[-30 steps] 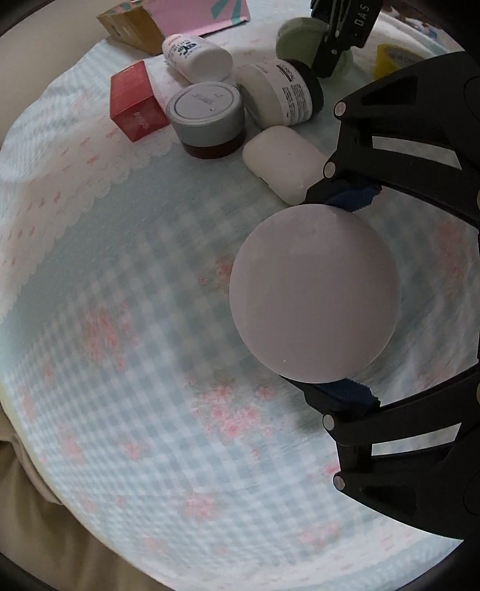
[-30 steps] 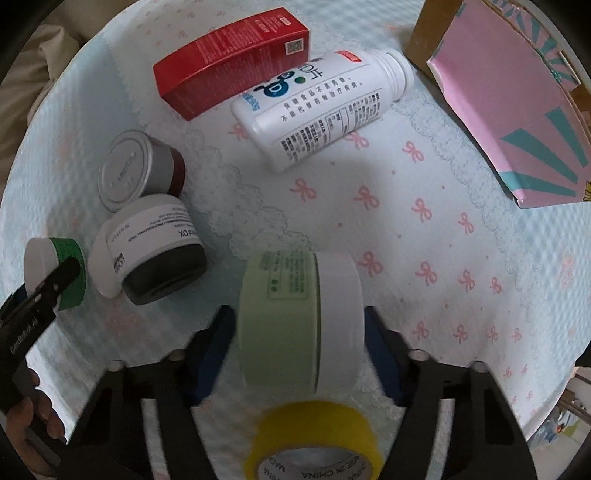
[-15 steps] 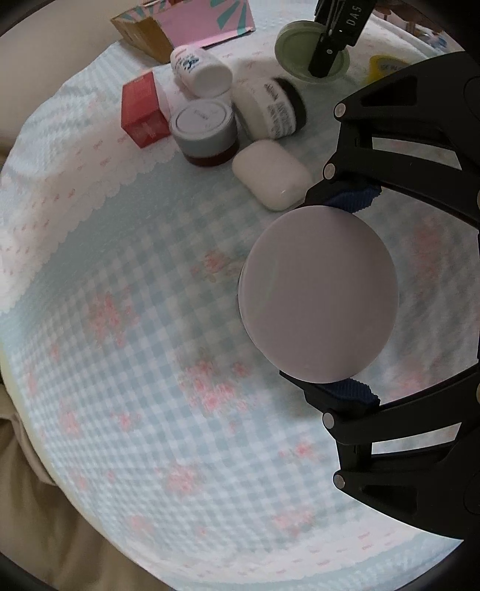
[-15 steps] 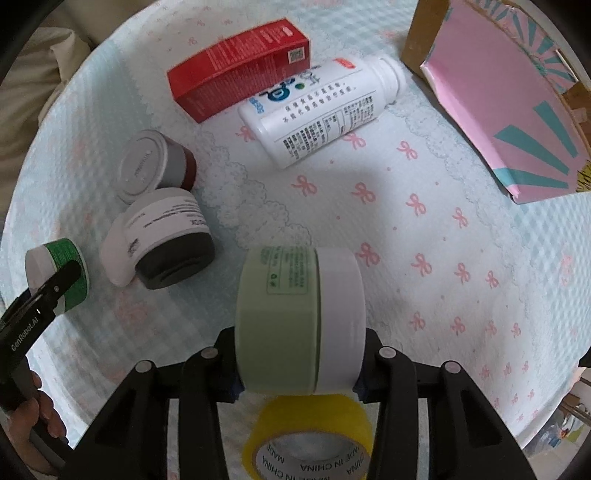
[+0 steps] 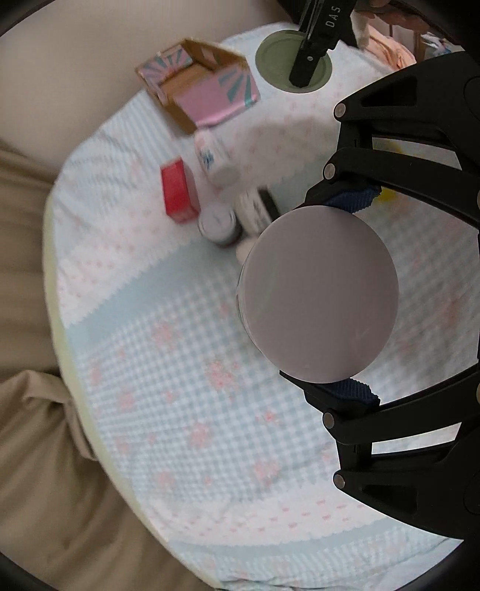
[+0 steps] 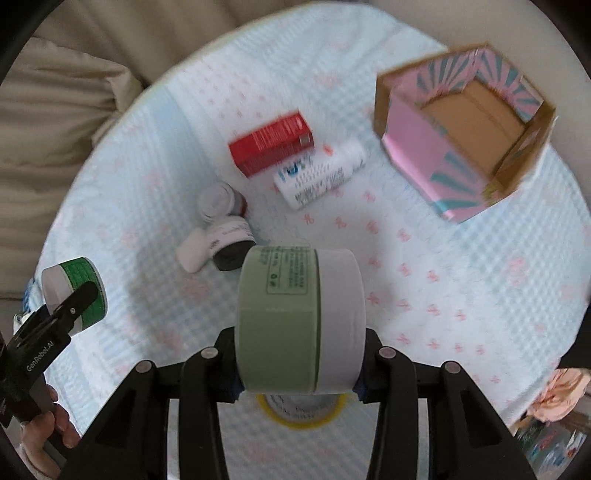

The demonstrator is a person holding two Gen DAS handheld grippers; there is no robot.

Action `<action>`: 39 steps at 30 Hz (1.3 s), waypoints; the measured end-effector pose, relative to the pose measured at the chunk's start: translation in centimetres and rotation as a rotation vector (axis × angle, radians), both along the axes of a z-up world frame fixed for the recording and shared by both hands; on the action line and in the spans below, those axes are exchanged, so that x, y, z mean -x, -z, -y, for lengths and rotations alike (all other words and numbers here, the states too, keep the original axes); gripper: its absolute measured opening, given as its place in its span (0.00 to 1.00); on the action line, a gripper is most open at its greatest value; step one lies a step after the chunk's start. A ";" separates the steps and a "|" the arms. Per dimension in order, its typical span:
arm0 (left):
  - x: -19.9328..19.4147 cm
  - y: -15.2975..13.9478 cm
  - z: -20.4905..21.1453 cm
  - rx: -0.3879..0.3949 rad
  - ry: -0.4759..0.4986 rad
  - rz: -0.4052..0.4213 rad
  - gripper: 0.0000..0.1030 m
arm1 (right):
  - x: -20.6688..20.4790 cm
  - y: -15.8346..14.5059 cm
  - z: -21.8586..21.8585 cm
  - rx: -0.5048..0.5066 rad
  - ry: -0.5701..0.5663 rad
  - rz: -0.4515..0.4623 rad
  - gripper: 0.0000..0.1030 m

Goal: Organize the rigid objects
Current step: 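Carry both jars to the cardboard box and lower them inside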

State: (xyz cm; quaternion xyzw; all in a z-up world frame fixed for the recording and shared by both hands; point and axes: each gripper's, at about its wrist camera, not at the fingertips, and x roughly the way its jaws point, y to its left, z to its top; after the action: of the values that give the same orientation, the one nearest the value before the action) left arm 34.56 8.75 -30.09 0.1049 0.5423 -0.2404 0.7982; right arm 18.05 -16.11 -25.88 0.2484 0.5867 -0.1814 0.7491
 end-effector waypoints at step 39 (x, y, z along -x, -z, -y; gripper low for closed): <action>8.9 -5.7 37.5 0.148 -0.096 -0.021 0.67 | 4.4 -8.8 35.7 0.047 -0.233 0.070 0.39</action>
State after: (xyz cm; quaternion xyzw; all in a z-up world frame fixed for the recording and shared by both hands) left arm 25.64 -28.73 -24.40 0.0170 0.5359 -0.2426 0.8085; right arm 13.69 -51.85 -17.05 0.1673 0.5808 -0.0981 0.7906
